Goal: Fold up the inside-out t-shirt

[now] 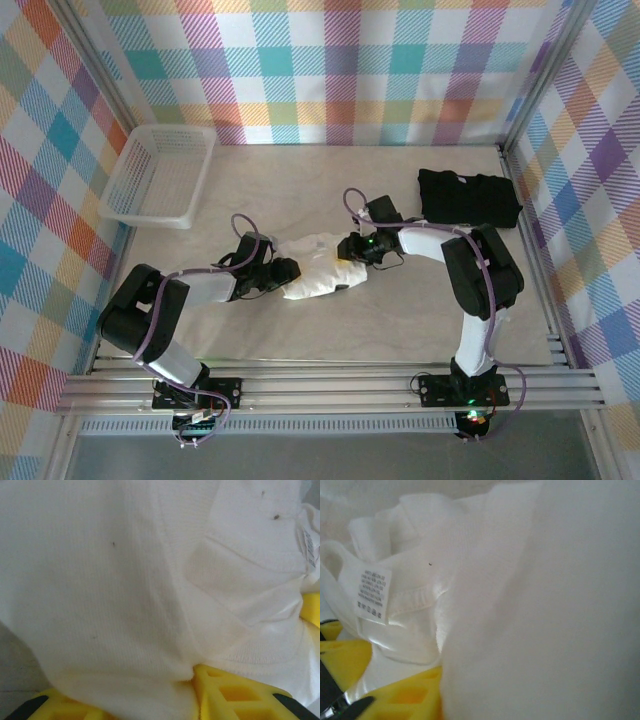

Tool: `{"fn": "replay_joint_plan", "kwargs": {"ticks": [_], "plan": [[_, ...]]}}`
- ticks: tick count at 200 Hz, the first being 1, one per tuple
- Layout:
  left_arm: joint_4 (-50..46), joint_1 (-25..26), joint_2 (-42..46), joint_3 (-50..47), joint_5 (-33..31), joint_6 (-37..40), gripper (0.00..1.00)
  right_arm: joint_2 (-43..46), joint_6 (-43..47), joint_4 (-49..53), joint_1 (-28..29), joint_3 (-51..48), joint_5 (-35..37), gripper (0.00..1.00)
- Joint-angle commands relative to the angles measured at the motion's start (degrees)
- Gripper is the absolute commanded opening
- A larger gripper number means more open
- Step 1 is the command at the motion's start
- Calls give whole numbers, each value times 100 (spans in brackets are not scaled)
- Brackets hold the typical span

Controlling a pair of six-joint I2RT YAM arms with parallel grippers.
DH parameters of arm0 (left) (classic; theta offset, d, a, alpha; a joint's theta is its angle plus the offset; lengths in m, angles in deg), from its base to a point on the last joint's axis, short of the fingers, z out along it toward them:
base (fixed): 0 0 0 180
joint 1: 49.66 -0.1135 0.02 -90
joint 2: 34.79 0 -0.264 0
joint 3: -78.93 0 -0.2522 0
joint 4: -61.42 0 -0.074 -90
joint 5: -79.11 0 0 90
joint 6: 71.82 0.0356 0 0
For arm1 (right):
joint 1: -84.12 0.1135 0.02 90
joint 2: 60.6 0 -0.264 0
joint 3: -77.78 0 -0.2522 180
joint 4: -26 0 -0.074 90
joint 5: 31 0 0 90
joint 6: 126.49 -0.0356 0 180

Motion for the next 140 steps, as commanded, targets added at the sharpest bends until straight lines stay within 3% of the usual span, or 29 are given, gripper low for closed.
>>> {"fn": "replay_joint_plan", "kwargs": {"ticks": [1, 22, 39, 92, 140], "plan": [[-422, -36, 43, -63, -248, 176, 42, 216, 235, -146, -86, 31, 100, 21], [-816, -38, 490, 23, -629, 356, 64, 454, 676, 233, -221, 173, 208, 9], [-1248, -38, 1072, 106, -1039, 528, 72, 740, 1156, 633, -415, 292, 374, 3], [-2282, -30, 2626, 388, -1537, 888, 74, 1125, 2928, 2365, -1212, 1623, 1797, 0], [-2520, -29, 2921, 592, -1507, 1063, 74, 487, 3871, 3273, -1692, 3492, 2969, 0]]}}
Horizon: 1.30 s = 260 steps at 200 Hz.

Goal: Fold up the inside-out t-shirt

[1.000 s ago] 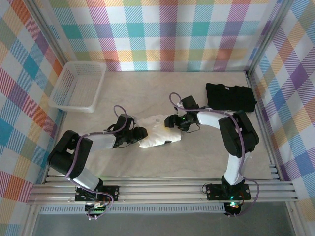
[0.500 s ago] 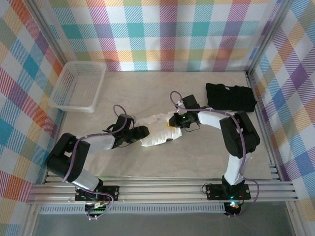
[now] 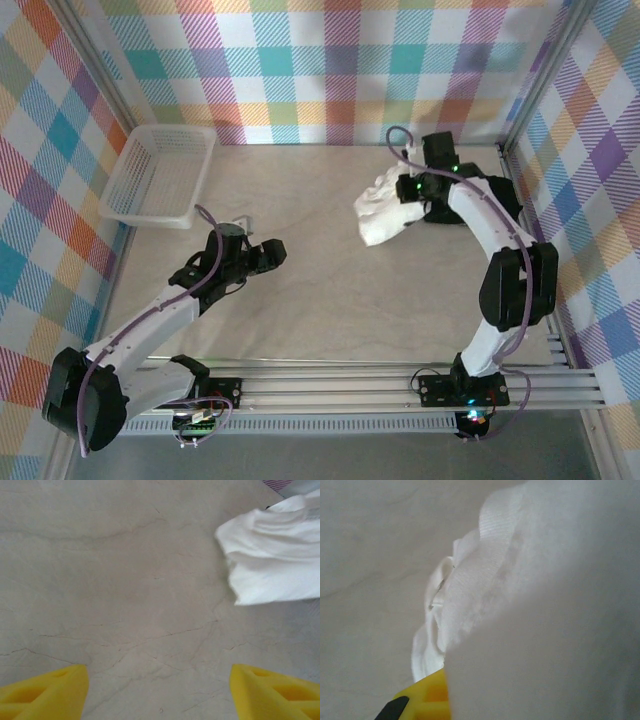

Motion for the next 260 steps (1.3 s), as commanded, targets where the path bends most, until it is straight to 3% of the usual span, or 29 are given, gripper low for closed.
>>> {"fn": "replay_joint_plan", "kwargs": {"ticks": [1, 62, 110, 129, 159, 189, 242, 260], "plan": [[-391, -29, 39, 188, -98, 254, 74, -326, 814, 643, -182, 855, 694, 0], [-281, -29, -216, 224, 71, 260, 74, -1288, 1211, 1554, -942, 2939, 832, 0], [-242, -20, -378, 228, 92, 298, 74, -1878, 1254, 1756, -1655, 3237, 736, 1], [-215, -20, -463, 198, 120, 294, 74, -2347, 1225, 1722, -1821, 3368, 974, 12], [-285, -20, -478, 215, 160, 279, 74, -3160, 1224, 1731, -1854, 3968, 2569, 39], [-358, -3, -357, 189, 92, 245, 74, -3605, 1103, 2035, -1856, 4697, 3285, 55], [-536, 5, -129, 260, -395, 431, 75, -2788, 856, 1789, -1684, 4136, 3474, 85], [-536, -3, -58, 240, -514, 501, 75, -2321, 722, 1744, -1563, 3791, 3464, 90]]}}
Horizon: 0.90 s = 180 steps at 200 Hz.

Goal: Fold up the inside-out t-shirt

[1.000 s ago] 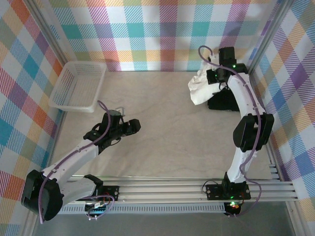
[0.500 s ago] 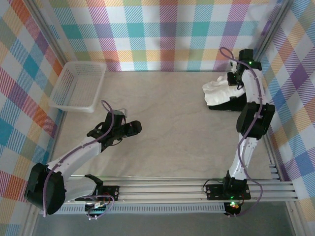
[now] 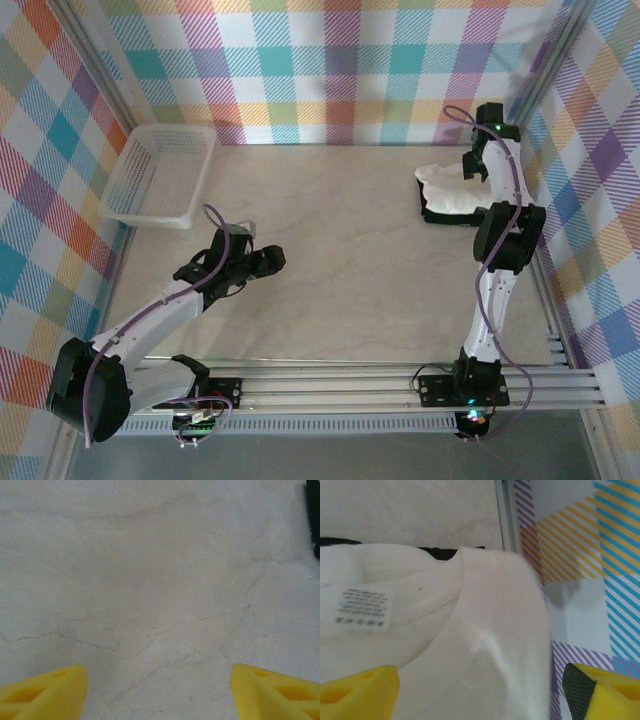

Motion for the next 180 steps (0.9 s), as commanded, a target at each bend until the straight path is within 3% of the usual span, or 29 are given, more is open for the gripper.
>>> {"fn": "replay_joint_plan", "kwargs": {"ticks": [1, 21, 46, 61, 80, 101, 121, 141, 163, 180], "plan": [[-110, -5, 191, 171, -304, 224, 75, 903, -221, -114, 184, -354, 207, 90], [-111, -21, 258, 132, -592, 300, 76, 1659, -398, -507, 431, -1223, -1, 93], [-63, -44, 465, 53, -1124, 459, 80, 3060, -837, -1404, 807, -2850, -891, 94], [39, -58, 765, -43, -1753, 564, 84, 4020, -915, -2213, 1132, -4114, -1282, 95], [293, -75, 1259, -366, -2797, 632, 100, 5104, -1159, -3150, 1380, -5623, -1774, 100], [695, -99, 1710, -775, -3779, 806, 100, 6085, -1659, -3966, 1395, -7090, -2072, 100], [1004, -178, 1835, -961, -4328, 1080, 100, 6752, -1765, -5004, 1394, -8462, -2035, 100], [1604, -449, 1632, -1155, -4300, 1668, 100, 6942, -1817, -5714, 1387, -9348, -1742, 100], [2924, -853, 979, -1555, -4102, 2458, 100, 6739, -1639, -6658, 1387, -10023, -1647, 100], [3566, -1266, 362, -1673, -3532, 2697, 100, 6355, -1329, -7547, 1380, -10441, -1687, 100]]}}
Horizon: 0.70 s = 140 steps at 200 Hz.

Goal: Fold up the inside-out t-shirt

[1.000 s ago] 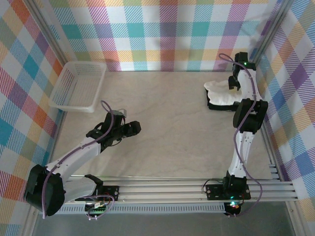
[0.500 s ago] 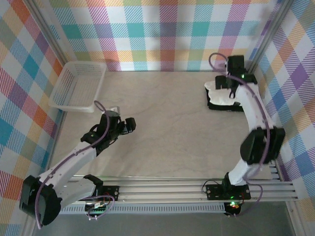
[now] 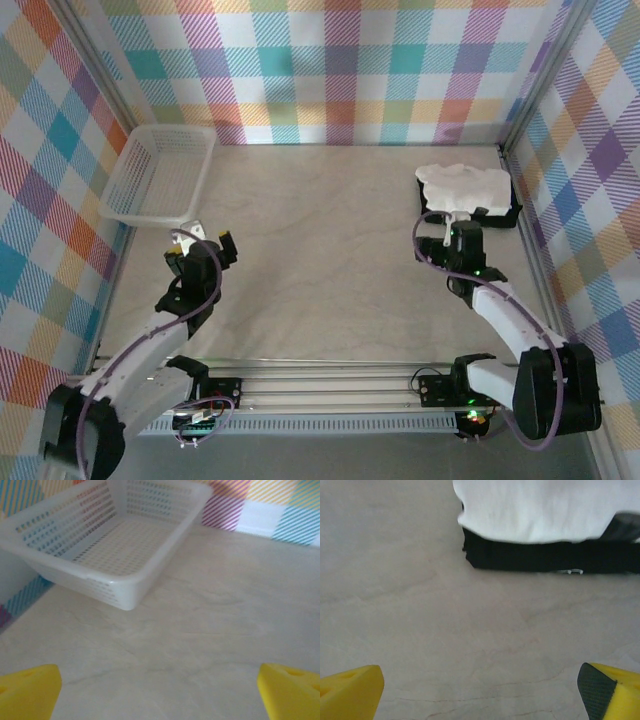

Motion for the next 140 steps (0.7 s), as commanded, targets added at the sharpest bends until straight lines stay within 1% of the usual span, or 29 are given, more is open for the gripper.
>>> {"fn": "replay_joint_plan", "kwargs": {"ticks": [1, 13, 24, 29, 34, 50, 61, 77, 81, 91, 104, 113, 120, 127, 135, 140], "plan": [[1394, -462, -666, -224, 398, 790, 100, -378, 244, -1936, -18, -397, 43, 100], [1744, -722, -1043, -252, 817, 779, 100, -714, 260, -2466, -97, -567, -23, 100], [2216, -852, -1324, -328, 1106, 793, 100, -1003, 218, -2807, -153, -623, -168, 100], [2422, -907, -1437, -374, 1199, 780, 100, -1065, 220, -2776, -159, -541, -196, 100], [2638, -944, -1553, -410, 1267, 780, 100, -1125, 212, -2666, -183, -460, -266, 100], [3086, -1051, -2046, -400, 1514, 783, 100, -1338, 303, -3208, -247, -501, -429, 100], [3316, -1107, -2450, -345, 1654, 815, 100, -1452, 405, -3222, -277, -418, -441, 100], [3909, -1168, -3101, -328, 1816, 818, 100, -1555, 554, -3358, -328, -420, -553, 100], [4063, -1164, -3239, -303, 1868, 864, 100, -1600, 586, -3667, -355, -473, -616, 99], [3626, -1163, -3343, -78, 2078, 920, 100, -1817, 555, -4224, -455, -643, -724, 100], [3640, -1220, -3367, -73, 2178, 893, 100, -2185, 436, -4778, -599, -792, -906, 100], [3976, -1231, -3492, -182, 2205, 897, 100, -2412, 427, -5208, -625, -856, -914, 100], [4324, -1233, -3619, -265, 2212, 929, 100, -2312, 420, -4921, -639, -792, -943, 100], [3966, -1230, -3504, -208, 2223, 897, 100, -2330, 380, -4719, -675, -697, -974, 100], [4178, -1234, -3573, -236, 2217, 918, 100, -2373, 356, -4713, -690, -646, -998, 100], [4062, -1241, -3548, -225, 2239, 919, 100, -2335, 353, -4616, -720, -631, -1066, 100]]}}
